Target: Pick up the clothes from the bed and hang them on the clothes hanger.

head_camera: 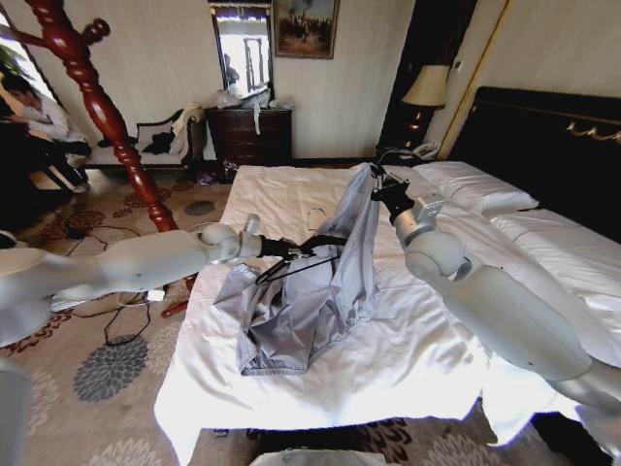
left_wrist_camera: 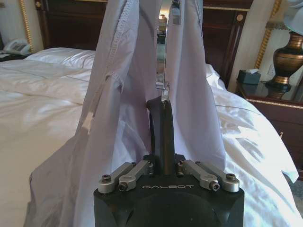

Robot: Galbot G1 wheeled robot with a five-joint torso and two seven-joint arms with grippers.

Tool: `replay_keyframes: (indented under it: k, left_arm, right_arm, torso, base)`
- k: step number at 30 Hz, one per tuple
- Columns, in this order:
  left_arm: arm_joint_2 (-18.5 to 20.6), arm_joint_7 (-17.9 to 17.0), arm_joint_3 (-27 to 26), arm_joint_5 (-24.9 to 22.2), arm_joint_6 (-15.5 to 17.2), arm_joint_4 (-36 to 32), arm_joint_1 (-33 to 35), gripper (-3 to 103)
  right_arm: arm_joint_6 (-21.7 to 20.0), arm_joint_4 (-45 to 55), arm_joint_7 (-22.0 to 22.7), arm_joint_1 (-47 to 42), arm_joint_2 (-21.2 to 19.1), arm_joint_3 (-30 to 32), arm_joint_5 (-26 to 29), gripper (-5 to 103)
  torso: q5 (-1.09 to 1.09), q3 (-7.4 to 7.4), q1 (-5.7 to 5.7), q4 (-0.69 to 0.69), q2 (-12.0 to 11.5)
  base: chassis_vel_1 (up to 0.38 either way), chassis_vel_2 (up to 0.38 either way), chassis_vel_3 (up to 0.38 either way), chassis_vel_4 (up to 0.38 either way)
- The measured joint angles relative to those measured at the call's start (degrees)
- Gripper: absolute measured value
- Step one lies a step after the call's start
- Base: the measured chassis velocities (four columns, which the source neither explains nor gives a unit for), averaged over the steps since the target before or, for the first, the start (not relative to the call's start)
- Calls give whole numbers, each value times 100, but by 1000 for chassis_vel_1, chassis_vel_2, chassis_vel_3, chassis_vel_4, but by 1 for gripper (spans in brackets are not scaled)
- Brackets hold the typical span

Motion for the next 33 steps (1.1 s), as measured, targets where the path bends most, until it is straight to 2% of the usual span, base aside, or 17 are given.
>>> replay_keyframes:
  k: [4, 11, 16, 23, 28, 29, 30, 32, 33]
  left_arm:
    - [305, -91, -145, -48, -27, 345, 142, 15]
    - [566, -302, -407, -101, -141, 718, 426, 15]
    - [804, -371, -537, -132, -211, 851, 594, 15]
    - [1050, -430, -716, -188, -240, 1110, 662, 15]
    - [1117, -456, -780, -257, -253, 1214, 663, 15]
    - [1128, -463, -798, -276, -258, 1216, 663, 15]
    - [1134, -471, -808, -286, -261, 1216, 663, 15]
    - [1167, -508, -853, -304, -281, 1253, 666, 15]
    - [1167, -508, -853, -304, -281, 1253, 666, 15]
  right_arm:
    - [-21, 116, 76, -191, -16, 25, 157, 0]
    - [-191, 531, 437, -423, 51, 97, 755, 0]
    - [-235, 822, 489, -596, -2, 141, 960, 0]
    - [-244, 1193, 518, -1019, -183, 259, 1054, 0]
    - [-230, 1336, 402, -1331, -306, 328, 918, -1]
    - [-228, 1336, 373, -1416, -308, 340, 899, 5]
    - [-228, 1337, 355, -1460, -308, 345, 896, 5]
    - [-226, 1376, 320, -1606, -294, 347, 892, 15]
    - [-226, 1376, 320, -1606, -294, 347, 892, 15]
  torso:
    - [-1, 0, 0, 1, 0]
    - [-4, 0, -1, 4, 0]
    - [-2, 0, 0, 0, 0]
    - [0, 0, -1, -1, 0]
    - [-2, 0, -1, 1, 0]
    - [-2, 0, -1, 2, 0]
    - [-2, 0, -1, 2, 0]
    - [-1, -1, -1, 0, 0]
    - [-1, -1, -1, 0, 0]
  base:
    - [0, 0, 0, 0]
    - [0, 0, 0, 0]
    - [0, 0, 0, 0]
    - [0, 0, 0, 0]
    - [0, 0, 0, 0]
    - [0, 0, 0, 0]
    - [0, 0, 0, 0]
    - [0, 0, 0, 0]
    - [0, 0, 0, 0]
